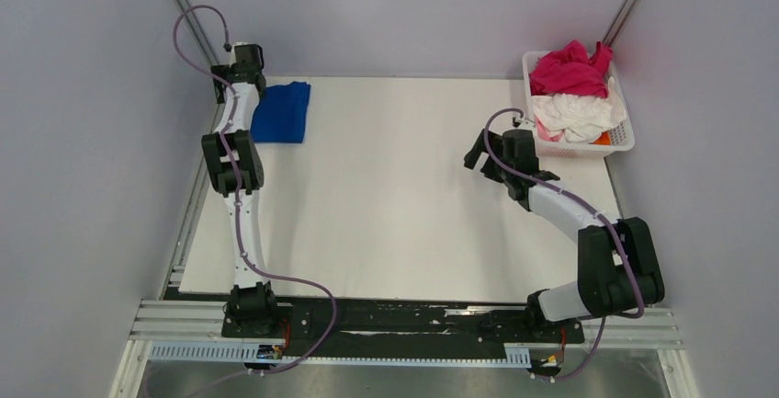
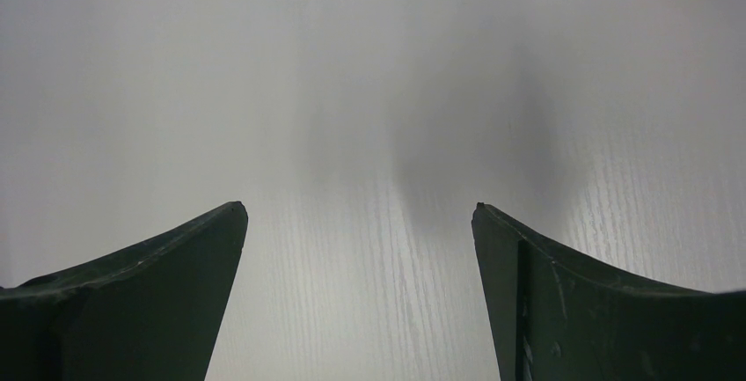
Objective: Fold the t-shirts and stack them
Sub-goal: Put the neatly folded tshirt into the corner of the board with the left arm, then reset both arms
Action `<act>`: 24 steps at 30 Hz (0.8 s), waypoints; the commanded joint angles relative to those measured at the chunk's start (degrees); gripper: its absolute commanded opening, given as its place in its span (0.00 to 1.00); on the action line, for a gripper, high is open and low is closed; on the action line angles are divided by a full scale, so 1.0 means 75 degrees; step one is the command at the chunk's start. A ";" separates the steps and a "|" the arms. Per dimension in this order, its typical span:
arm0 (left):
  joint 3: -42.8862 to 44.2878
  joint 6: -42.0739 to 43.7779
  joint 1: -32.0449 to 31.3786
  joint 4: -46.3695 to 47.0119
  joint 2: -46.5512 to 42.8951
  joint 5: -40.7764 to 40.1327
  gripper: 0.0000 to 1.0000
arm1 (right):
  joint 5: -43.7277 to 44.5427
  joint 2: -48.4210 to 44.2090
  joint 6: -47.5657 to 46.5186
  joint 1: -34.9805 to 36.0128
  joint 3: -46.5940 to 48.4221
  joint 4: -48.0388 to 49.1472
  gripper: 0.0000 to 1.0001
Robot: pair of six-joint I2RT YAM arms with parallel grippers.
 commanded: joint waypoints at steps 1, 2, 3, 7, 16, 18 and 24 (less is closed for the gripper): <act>-0.0249 -0.1006 -0.0020 -0.0264 -0.1621 0.0134 1.00 | 0.0129 -0.0463 -0.0120 -0.0011 0.0161 0.0124 1.00; -0.0788 -0.1157 -0.0035 -0.0209 -0.1922 0.0509 1.00 | 0.0125 -0.0578 -0.0079 -0.0011 0.0115 0.0124 1.00; -0.1400 -0.1426 -0.0086 -0.0056 -0.2478 0.0689 1.00 | 0.0123 -0.0712 -0.0030 -0.0007 0.0080 0.0124 1.00; -0.2926 -0.2082 -0.0502 0.0136 -0.3944 0.1259 1.00 | 0.0200 -0.1294 0.0214 -0.0013 -0.0184 -0.0258 1.00; -0.7726 -0.3795 -0.2172 0.1330 -0.7269 0.3004 1.00 | -0.0213 -0.2466 0.0512 -0.0010 -0.0924 -0.0665 1.00; -0.8981 -0.3836 -0.2782 0.1849 -0.8078 0.3101 1.00 | -0.0319 -0.2716 0.0571 -0.0010 -0.1126 -0.0694 1.00; -1.1775 -0.3764 -0.4729 0.2692 -1.0132 0.2271 1.00 | -0.0300 -0.3306 0.0684 0.0005 -0.1724 -0.0820 1.00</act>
